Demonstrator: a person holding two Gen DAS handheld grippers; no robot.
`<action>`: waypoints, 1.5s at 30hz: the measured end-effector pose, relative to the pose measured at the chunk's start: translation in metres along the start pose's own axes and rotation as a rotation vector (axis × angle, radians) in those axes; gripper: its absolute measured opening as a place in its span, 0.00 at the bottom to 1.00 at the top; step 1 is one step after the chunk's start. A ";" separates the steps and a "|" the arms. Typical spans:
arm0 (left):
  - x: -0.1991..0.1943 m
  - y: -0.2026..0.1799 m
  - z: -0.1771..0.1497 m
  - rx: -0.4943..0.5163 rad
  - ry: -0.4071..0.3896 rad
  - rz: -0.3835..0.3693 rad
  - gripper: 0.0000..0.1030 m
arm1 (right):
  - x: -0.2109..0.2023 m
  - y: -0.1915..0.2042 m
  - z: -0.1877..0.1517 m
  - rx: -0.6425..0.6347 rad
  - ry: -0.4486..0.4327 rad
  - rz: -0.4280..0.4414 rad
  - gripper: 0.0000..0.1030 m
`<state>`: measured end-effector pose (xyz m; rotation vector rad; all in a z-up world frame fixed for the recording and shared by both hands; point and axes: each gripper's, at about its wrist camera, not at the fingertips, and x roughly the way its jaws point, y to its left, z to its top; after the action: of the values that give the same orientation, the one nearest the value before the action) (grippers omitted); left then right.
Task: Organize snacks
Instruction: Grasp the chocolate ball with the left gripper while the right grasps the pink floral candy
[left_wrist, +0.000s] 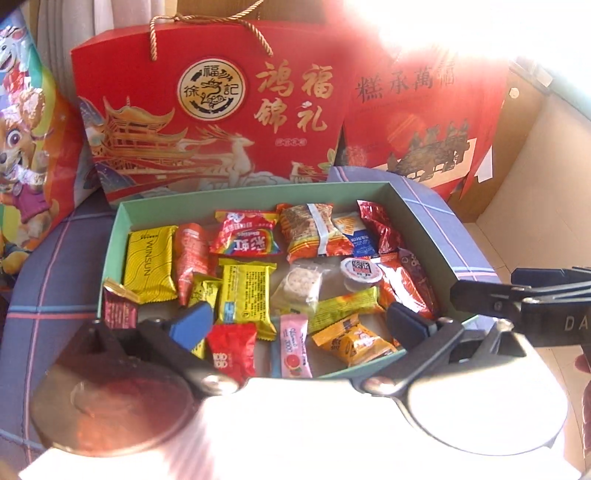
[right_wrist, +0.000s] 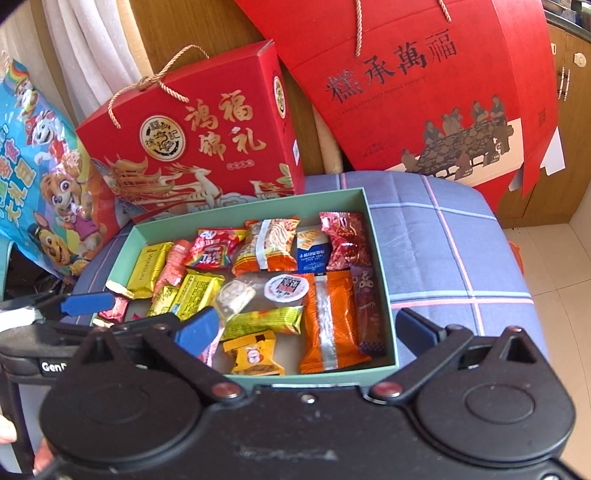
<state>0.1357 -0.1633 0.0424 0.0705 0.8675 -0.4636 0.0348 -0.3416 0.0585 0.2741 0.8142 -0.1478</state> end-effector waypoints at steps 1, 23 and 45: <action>-0.006 0.005 -0.006 -0.006 -0.001 0.005 1.00 | -0.002 0.006 -0.005 -0.001 0.004 0.007 1.00; -0.064 0.137 -0.169 -0.197 0.143 0.175 0.99 | 0.028 0.120 -0.123 0.019 0.240 0.210 1.00; -0.047 0.134 -0.174 -0.138 0.077 0.074 0.36 | 0.065 0.142 -0.104 -0.258 0.084 0.181 1.00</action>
<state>0.0411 0.0173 -0.0525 -0.0066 0.9673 -0.3324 0.0399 -0.1765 -0.0305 0.1102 0.8775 0.1386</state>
